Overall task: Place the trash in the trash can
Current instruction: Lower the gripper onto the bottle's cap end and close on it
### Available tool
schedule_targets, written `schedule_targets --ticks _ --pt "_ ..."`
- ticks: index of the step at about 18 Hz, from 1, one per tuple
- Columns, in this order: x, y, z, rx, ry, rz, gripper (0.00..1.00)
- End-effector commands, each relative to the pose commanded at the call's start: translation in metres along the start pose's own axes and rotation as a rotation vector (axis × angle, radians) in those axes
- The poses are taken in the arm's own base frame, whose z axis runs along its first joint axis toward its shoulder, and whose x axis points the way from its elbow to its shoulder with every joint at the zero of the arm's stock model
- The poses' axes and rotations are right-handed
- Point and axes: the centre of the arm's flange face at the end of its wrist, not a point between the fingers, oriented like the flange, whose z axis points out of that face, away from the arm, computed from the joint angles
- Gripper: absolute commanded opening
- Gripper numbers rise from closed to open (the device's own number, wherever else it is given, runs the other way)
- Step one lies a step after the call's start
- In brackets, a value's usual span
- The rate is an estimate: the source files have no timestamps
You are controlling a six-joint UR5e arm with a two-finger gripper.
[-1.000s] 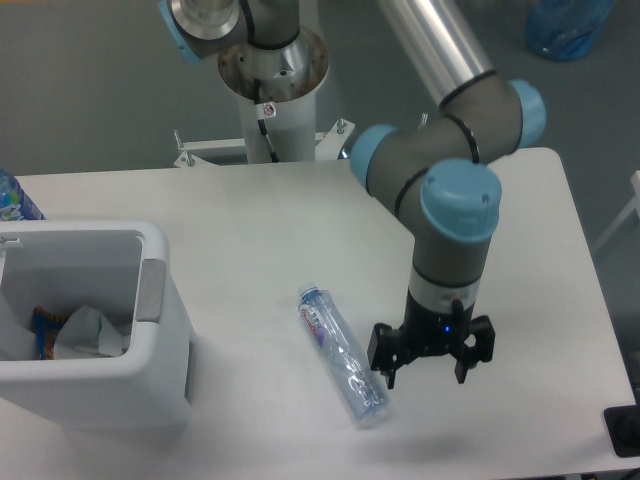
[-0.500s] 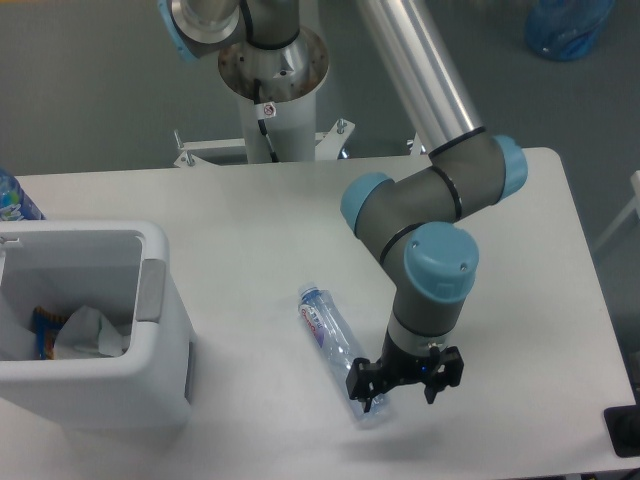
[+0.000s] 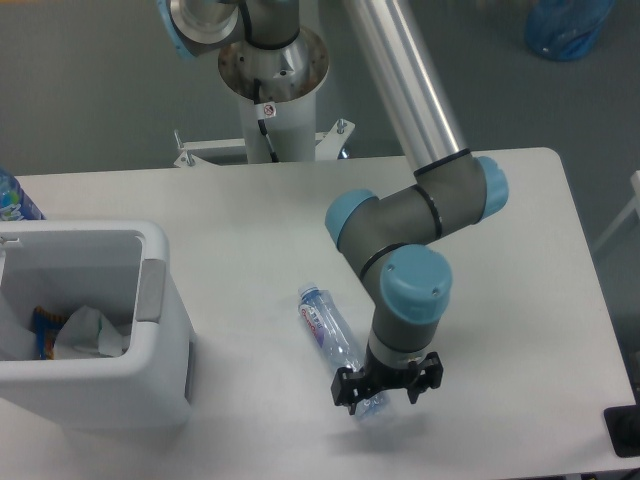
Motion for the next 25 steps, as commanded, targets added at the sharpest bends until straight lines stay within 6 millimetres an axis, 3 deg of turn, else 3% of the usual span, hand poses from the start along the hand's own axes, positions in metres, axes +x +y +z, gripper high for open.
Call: schedule_targets --ticks 7,13,15,20,25 --pt "0.008 0.016 0.022 -0.016 -0.020 0.012 0.99" --pt "0.011 0.016 0.028 -0.031 -0.053 0.001 0.96" --pt "0.011 0.016 0.031 -0.036 -0.055 -0.001 0.91" --pt "0.012 0.017 0.029 -0.035 -0.058 -0.001 0.67" --pt "0.012 0.017 0.027 -0.033 -0.058 0.001 0.59"
